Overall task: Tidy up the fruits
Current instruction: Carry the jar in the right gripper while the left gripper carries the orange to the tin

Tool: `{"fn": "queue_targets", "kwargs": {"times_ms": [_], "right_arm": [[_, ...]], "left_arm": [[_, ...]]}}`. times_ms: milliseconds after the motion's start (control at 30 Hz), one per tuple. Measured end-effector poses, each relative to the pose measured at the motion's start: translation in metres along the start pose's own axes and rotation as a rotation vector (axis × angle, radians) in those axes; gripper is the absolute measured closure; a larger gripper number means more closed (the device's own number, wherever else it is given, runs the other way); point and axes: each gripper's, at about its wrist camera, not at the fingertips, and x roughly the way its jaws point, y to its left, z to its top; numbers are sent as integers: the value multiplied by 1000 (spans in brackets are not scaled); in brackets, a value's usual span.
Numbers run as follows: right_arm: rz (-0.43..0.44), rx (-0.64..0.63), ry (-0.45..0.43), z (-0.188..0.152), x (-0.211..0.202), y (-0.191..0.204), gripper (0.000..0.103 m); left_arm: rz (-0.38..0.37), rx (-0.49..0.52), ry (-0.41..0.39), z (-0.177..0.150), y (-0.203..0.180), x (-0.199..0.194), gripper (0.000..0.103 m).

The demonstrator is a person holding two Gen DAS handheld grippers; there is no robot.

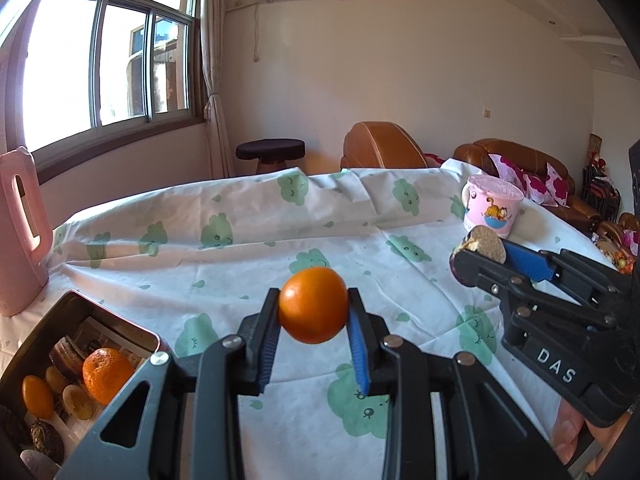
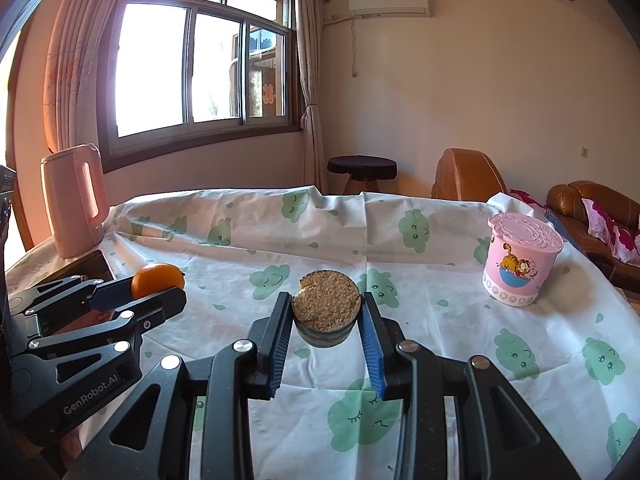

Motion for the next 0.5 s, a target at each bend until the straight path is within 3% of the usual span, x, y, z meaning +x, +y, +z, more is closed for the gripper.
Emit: {"fn": "queue_targets", "kwargs": {"times_ms": [500], "right_arm": [[-16, -29, -47, -1, -9, 6, 68]], "left_arm": [[7, -10, -56, -3, 3, -13, 70]]}}
